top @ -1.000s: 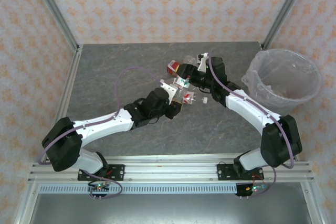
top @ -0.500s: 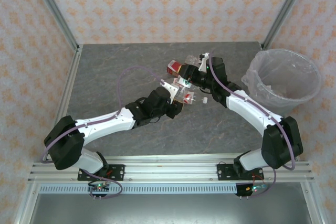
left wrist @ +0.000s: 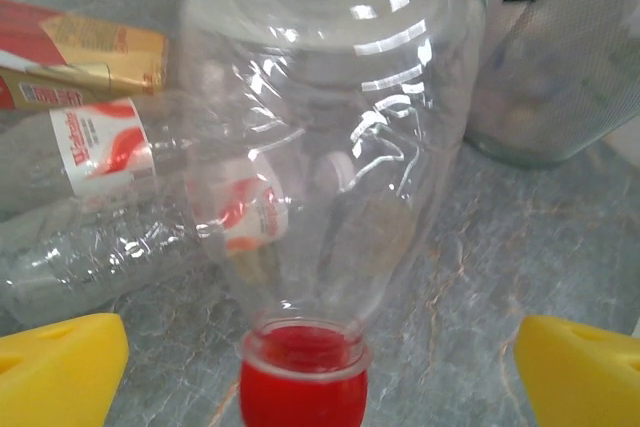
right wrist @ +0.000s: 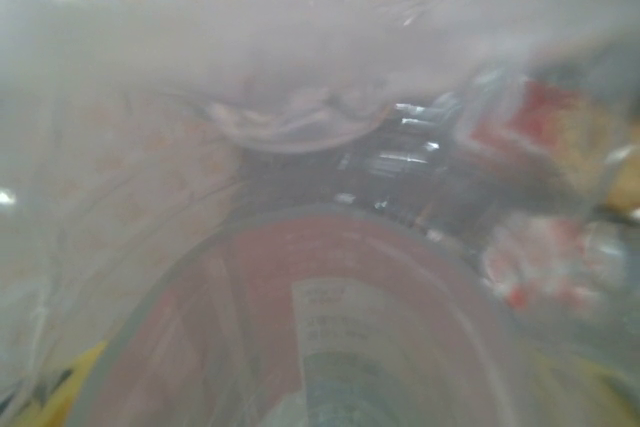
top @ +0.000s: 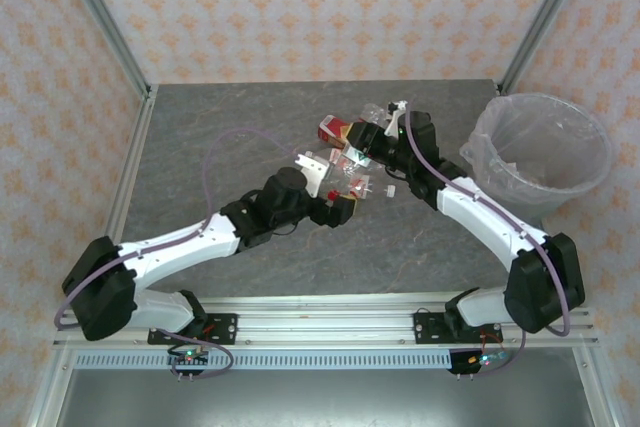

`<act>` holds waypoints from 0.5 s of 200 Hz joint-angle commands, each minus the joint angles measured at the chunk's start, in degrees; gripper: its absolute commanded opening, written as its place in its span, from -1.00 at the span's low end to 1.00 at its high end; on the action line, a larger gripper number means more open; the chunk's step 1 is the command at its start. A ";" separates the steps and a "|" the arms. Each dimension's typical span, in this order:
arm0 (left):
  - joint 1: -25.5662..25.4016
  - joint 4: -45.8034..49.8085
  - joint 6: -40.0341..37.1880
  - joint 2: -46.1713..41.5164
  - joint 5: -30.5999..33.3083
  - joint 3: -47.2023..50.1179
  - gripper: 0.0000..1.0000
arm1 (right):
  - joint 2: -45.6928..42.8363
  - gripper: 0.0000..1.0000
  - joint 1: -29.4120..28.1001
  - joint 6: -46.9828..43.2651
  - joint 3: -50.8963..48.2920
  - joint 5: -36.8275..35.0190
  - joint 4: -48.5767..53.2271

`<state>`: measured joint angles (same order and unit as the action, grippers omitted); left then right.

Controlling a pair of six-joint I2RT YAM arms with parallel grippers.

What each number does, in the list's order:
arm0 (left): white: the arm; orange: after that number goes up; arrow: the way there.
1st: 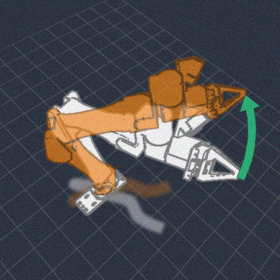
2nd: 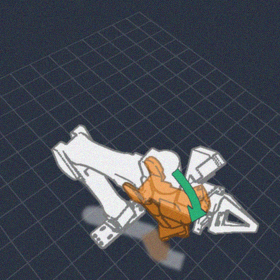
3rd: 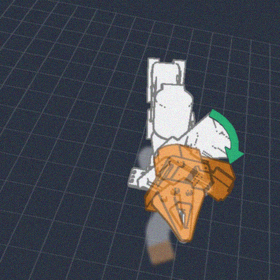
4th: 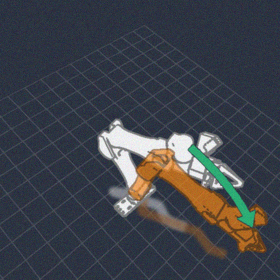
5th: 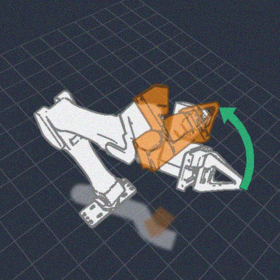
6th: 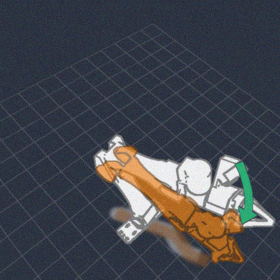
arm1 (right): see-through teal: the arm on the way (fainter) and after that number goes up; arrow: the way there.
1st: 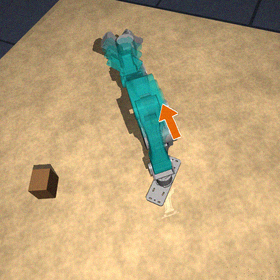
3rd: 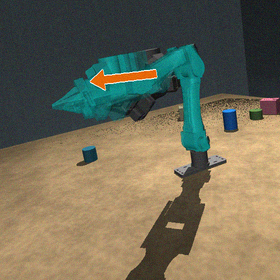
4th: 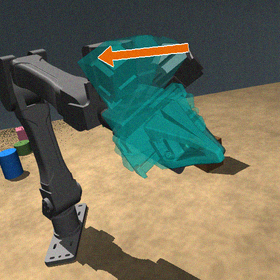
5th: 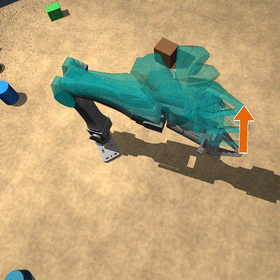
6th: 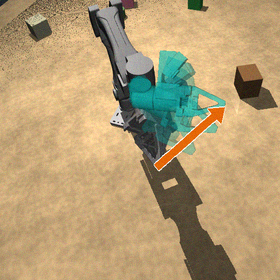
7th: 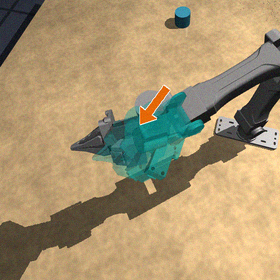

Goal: Put the plastic bottles in the bin

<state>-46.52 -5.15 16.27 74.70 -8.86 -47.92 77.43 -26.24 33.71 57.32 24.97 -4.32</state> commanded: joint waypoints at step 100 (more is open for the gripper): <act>7.67 4.62 17.46 -12.29 24.87 5.47 1.00 | -7.54 -0.10 -0.37 -8.43 3.28 -8.99 9.93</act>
<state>-39.62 -6.57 27.44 63.33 4.03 -42.87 72.23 -26.24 28.12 57.56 18.68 2.50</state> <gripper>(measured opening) 0.998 0.458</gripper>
